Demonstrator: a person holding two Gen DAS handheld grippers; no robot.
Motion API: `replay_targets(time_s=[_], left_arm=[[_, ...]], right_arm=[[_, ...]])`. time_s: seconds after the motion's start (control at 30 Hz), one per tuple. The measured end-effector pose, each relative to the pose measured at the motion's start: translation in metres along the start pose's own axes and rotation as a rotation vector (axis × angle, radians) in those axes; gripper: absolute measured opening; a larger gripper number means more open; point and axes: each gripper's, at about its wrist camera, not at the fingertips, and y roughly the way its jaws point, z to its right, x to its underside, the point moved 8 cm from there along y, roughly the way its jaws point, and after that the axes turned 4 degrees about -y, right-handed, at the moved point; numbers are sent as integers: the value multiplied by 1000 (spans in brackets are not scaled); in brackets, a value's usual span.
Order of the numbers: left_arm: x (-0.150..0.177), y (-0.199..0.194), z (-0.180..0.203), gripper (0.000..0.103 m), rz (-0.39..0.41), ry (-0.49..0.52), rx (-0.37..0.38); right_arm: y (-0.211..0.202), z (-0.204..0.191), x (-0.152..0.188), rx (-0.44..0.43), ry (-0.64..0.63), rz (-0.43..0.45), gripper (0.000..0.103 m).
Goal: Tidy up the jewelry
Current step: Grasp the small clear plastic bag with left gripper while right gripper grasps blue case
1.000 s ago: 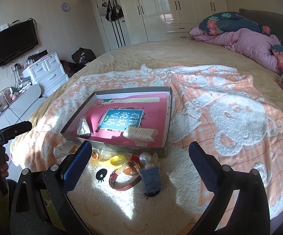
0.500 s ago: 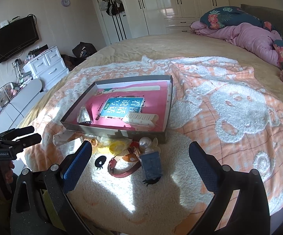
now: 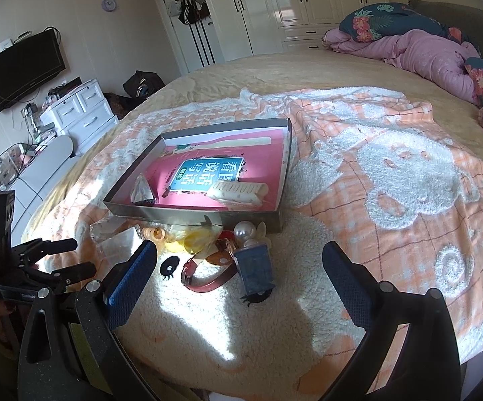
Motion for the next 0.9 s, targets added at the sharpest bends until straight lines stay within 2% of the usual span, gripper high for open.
replay_targets(time_s=[0.17, 0.37, 0.5, 0.57, 0.63, 0.77, 0.8, 0.9], left_arm=[[4, 19, -13, 94, -35, -47, -3], [4, 39, -19, 94, -79, -140, 75], [2, 44, -17, 93, -72, -179, 101], [1, 44, -16, 87, -65, -186, 101], [-1, 45, -16, 72, -61, -193, 107], [-1, 45, -17, 50, -55, -208, 112], [-1, 45, -17, 39, -54, -211, 116], [0, 43, -14, 32, -60, -209, 138]], right_arm=[[3, 2, 5, -7, 10, -8, 99], [14, 6, 12, -8, 20, -32, 99], [23, 5, 19, -6, 21, -54, 99], [27, 6, 21, -6, 22, -61, 99], [31, 7, 24, -2, 21, -69, 99], [38, 7, 27, -2, 20, -82, 99], [39, 7, 28, -1, 17, -85, 99], [45, 7, 30, 9, 7, -94, 99]])
